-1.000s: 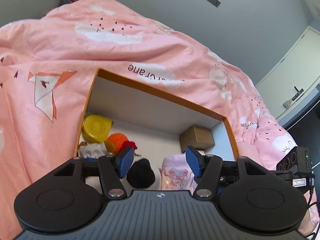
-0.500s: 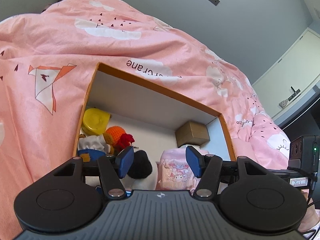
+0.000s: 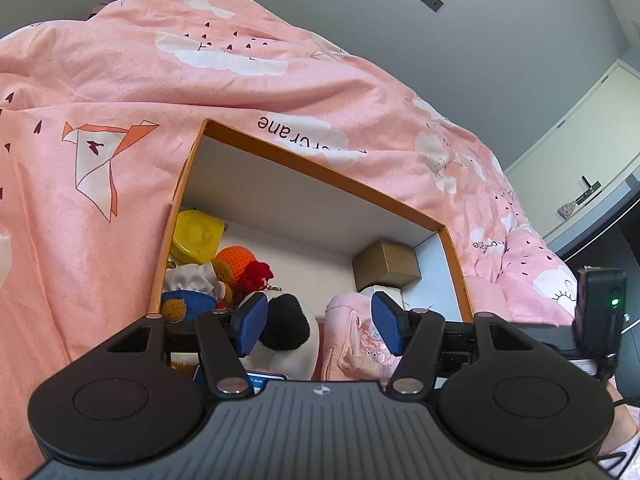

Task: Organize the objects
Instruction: 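Lower the pink pouch into the box and open the right tool while the left tool releases the wallet, then withdraw both tools from the box toward the items in front of it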

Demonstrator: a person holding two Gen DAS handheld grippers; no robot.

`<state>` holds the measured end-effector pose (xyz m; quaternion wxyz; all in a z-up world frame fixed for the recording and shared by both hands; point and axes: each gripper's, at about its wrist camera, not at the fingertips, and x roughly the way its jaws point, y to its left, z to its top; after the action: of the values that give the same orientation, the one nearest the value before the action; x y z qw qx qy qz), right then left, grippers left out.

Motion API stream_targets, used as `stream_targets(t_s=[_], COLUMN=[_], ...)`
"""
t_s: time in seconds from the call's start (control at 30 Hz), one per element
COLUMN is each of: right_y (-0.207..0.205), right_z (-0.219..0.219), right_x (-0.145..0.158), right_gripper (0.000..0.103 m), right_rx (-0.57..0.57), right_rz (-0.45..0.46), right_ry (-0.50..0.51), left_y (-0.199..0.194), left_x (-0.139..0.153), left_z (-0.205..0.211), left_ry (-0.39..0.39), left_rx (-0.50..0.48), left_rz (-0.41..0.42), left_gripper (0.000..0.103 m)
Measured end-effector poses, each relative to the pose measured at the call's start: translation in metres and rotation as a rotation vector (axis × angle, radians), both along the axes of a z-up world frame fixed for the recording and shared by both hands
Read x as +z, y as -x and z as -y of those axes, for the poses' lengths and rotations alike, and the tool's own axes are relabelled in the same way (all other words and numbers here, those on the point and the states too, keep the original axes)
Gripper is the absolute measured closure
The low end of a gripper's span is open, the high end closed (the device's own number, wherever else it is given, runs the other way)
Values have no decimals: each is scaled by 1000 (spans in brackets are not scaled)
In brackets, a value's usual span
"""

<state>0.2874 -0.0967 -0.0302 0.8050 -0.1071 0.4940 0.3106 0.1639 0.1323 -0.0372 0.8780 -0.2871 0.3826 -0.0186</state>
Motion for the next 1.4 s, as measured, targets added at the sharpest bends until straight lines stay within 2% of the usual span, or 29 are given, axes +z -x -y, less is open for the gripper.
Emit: stream_targets(t_s=[0.2,0.27,0.33,0.43,0.5,0.6,0.73,0.87,0.97,1.03,1.07,1.2,1.33,1.4], right_y=[8,1,-10,-20,-22,-17,-7,5,8,8,10,22,47,64], right_z=[-27,-34,-39,-45,-51,-61,-66,-65,-65,-64,-62,-46,-16,3], right_x=[4,-1,-6,-10,-12,-15,-15,-18,-19,-14,-10,14,44,59], right_gripper=[46,50,62,72,75,80,81,81,79,71,71,70,61,61], right_rx=[256,301,323,391,467,659,877,963,939,882,854,704,527,453], right_rz=[165,154,109,101,105,170,233,241,251,258,262,289,310,330], right_ry=[111,126,107,96,102,157,223,252,251,239,227,147,15,-37], left_y=[0,0,1,1,1,-1,-1,-1,2,6,9,25,47,57], left_x=[1,0,0,0,-1,-1,-2,-1,2,7,10,22,29,27], left_z=[-2,-3,-4,-6,-8,-10,-11,-7,-1,4,7,20,34,40], left_ry=[4,9,8,10,13,21,26,23,9,-1,-5,-13,-13,-3], left_rx=[7,4,3,10,17,17,8,-19,-50,-74,-87,-146,-209,-241], left_rz=[3,4,3,0,-1,0,-5,-12,-13,-7,-3,23,40,29], left_gripper=[35,35,35,35,35,35,35,35,35,35,35,35,35,35])
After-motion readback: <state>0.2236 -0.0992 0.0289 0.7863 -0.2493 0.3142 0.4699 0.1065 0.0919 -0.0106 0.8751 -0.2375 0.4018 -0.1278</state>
